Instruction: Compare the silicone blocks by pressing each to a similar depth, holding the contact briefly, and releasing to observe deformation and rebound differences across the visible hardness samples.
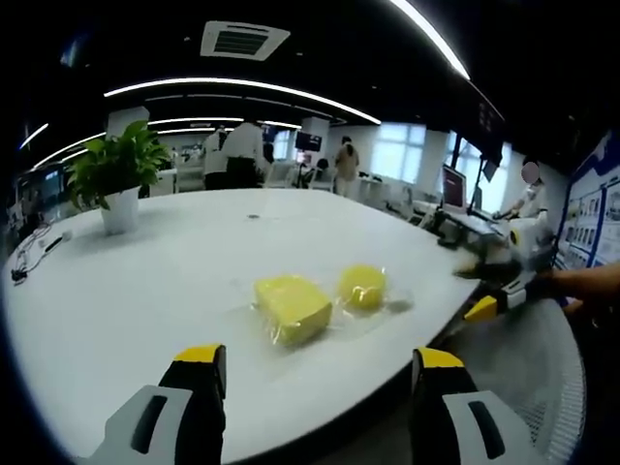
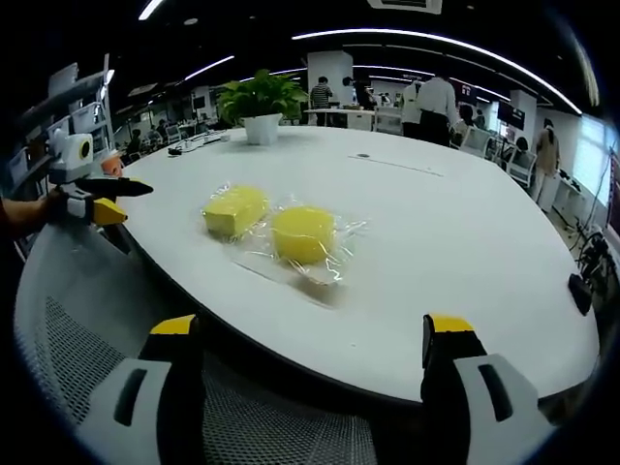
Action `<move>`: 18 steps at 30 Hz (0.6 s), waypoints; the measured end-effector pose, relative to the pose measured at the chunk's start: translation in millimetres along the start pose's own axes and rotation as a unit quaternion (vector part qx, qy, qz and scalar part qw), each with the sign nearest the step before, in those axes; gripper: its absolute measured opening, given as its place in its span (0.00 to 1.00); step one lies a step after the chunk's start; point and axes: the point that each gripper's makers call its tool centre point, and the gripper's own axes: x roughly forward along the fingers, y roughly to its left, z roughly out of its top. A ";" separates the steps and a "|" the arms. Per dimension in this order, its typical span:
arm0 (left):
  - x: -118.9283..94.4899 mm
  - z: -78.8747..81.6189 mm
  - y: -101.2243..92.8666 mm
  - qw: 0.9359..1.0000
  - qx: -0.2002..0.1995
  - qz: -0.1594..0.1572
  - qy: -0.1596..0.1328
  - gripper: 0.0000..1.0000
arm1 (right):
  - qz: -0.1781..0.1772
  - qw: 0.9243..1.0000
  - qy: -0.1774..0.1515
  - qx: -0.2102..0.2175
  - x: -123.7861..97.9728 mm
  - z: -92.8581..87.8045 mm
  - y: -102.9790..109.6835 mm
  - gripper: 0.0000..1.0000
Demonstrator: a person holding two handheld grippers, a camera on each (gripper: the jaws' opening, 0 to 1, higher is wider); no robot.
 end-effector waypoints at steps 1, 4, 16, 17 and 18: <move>-0.1 -1.1 -0.9 1.000 -0.001 -0.002 0.002 0.79 | -0.002 1.000 -0.002 0.000 -0.2 0.8 -0.6 0.88; -0.1 -2.8 -2.6 1.000 0.002 -0.007 0.006 0.79 | -0.011 1.000 -0.008 0.003 -0.8 2.3 -3.2 0.89; -0.6 -5.1 -4.7 0.999 0.028 -0.008 0.013 0.84 | -0.026 0.999 -0.024 0.009 -2.4 6.9 -7.4 0.90; -0.7 -4.7 -4.5 0.999 0.029 -0.008 0.013 0.84 | -0.024 0.999 -0.025 0.008 -2.4 7.2 -6.8 0.90; -0.6 -4.0 -4.3 1.000 0.028 -0.007 0.012 0.85 | -0.021 0.999 -0.023 0.008 -2.4 6.8 -5.8 0.89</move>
